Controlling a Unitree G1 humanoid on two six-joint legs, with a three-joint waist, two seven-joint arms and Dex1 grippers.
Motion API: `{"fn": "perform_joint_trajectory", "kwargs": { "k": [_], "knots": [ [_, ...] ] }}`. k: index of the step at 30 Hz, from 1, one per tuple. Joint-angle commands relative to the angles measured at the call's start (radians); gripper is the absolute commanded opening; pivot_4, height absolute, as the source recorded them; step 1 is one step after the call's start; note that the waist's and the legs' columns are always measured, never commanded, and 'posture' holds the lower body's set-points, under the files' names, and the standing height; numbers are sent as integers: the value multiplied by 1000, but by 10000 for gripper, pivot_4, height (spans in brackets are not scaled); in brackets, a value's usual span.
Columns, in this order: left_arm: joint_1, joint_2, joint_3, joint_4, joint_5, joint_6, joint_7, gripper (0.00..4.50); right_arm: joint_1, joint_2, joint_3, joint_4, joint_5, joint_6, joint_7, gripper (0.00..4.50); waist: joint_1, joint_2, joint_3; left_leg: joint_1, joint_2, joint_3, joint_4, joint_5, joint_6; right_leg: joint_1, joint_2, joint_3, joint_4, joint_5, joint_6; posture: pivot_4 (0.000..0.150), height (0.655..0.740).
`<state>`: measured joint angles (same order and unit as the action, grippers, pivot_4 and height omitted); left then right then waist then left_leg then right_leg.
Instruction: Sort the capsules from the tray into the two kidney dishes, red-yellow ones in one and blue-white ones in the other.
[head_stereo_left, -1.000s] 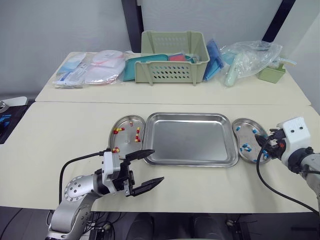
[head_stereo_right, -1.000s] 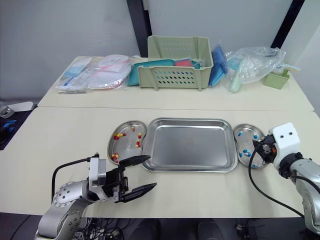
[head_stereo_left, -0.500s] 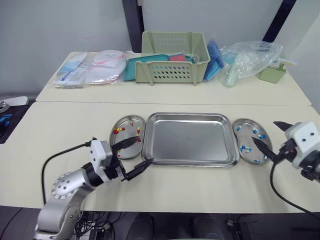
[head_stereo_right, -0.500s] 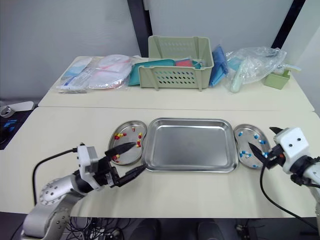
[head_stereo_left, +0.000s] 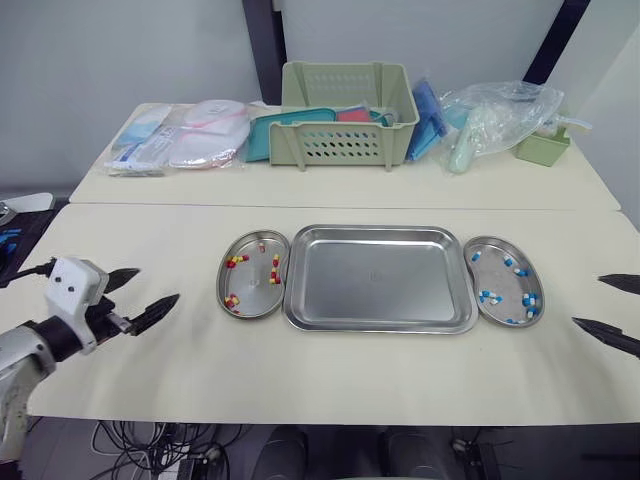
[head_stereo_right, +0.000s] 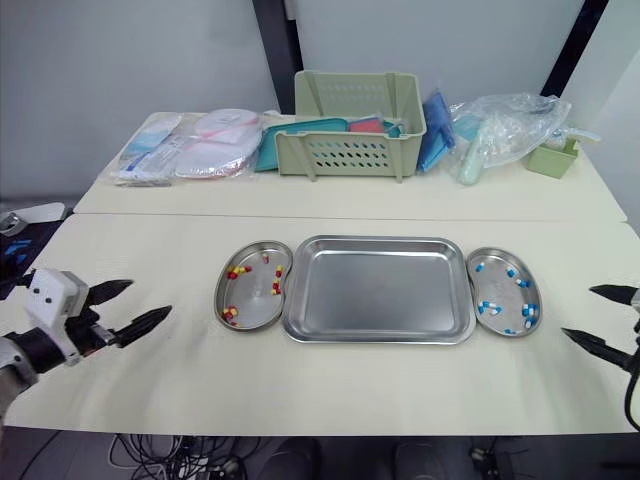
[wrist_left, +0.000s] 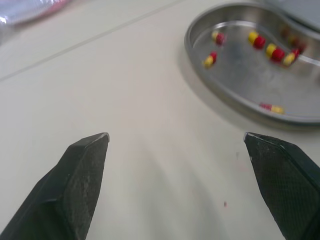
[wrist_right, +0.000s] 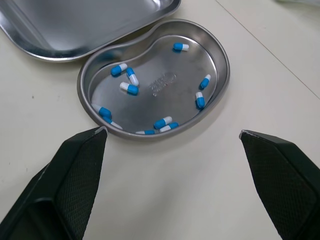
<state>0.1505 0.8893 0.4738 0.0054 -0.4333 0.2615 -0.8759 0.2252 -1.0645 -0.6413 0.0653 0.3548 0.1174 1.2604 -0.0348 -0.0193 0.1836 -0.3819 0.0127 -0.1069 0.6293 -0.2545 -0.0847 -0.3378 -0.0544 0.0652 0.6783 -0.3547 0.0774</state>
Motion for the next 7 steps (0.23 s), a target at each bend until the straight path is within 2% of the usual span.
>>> {"fn": "perform_joint_trajectory", "kwargs": {
  "k": [1, 7],
  "knots": [
    [-27, 27, 30, 12, 29, 19, 32, 45000, -21, -34, -11, 31, 9, -32, 40, 44759, 0, 0, 0, 0, 0, 0, 0, 0, 0, 0, 0, 0, 0, 0, 0, 1500, 7400],
    [-62, 50, 16, -7, 29, 77, 17, 45000, -31, -25, 7, 36, 8, -41, 53, 44759, 1, 0, 0, 0, 0, 0, 0, 0, 0, 0, 0, 0, 0, 0, 0, 1500, 7400]
  ]
}}
